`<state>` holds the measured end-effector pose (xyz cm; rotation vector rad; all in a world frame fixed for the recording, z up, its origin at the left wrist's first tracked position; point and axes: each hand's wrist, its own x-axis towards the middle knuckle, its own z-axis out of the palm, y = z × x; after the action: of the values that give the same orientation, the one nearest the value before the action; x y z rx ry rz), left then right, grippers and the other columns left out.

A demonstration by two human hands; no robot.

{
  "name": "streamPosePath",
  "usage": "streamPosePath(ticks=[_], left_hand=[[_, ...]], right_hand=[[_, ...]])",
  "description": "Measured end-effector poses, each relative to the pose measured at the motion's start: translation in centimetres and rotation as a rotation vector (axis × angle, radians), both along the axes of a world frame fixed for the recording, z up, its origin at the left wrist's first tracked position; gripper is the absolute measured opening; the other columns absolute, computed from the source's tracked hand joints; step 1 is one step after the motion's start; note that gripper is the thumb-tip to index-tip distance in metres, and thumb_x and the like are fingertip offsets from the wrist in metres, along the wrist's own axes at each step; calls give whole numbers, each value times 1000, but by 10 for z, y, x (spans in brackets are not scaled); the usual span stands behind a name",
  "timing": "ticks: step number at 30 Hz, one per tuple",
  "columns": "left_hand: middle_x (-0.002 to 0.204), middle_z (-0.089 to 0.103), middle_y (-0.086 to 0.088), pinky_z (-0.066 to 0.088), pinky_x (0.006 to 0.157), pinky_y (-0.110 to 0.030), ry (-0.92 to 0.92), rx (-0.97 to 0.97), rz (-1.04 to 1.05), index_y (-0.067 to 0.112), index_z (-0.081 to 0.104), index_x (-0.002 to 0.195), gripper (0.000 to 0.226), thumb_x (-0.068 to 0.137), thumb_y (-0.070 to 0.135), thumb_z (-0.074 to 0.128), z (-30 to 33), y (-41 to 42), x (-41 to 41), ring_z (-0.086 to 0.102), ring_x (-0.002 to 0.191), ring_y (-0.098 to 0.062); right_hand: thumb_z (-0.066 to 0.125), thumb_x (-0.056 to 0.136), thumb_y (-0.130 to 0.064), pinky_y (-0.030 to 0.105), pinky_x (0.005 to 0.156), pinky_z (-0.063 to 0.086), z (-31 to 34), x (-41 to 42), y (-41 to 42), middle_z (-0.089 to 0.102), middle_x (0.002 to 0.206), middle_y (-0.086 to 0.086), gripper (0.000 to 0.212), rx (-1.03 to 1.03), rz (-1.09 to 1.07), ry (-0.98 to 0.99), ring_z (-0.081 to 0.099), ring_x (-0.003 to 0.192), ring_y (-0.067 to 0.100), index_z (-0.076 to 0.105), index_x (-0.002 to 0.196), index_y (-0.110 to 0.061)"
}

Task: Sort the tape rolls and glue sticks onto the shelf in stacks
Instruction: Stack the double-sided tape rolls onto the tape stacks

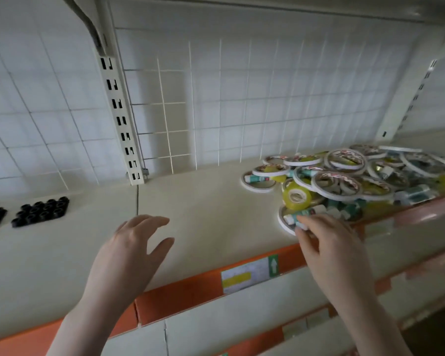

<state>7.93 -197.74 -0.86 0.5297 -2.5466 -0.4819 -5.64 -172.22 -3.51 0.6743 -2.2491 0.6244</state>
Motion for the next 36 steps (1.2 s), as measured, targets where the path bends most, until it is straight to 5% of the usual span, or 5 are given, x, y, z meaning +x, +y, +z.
streamPosePath(ticks=[15,22,31,36], left_hand=[[105,66,8,37,71,-26,1,56,207,22,69,104,27,77,23,73,-15,142,-97,62,93,-19],[103,67,7,37,69,-25,1,19,249,19,69,103,27,76,21,75,-9,150,-101,64,90,-20],[107,64,10,34,71,-20,16,11,199,22,67,109,29,80,26,70,-3,146,-111,57,93,-10],[109,64,9,35,73,-21,26,-1,156,23,67,110,30,81,26,70,2,149,-123,59,97,-14]], right_hand=[[70,76,-8,31,58,48,15,-128,103,63,73,4,4,2,285,27,61,66,26,68,79,-7],[77,75,-15,38,68,50,9,-146,99,64,84,2,17,151,390,47,59,81,26,70,90,-10],[79,70,-9,34,74,36,12,-155,99,65,73,0,11,245,377,160,60,72,26,73,79,-12],[79,66,-8,38,75,41,21,-158,107,65,74,1,16,216,349,153,60,73,28,72,79,-11]])
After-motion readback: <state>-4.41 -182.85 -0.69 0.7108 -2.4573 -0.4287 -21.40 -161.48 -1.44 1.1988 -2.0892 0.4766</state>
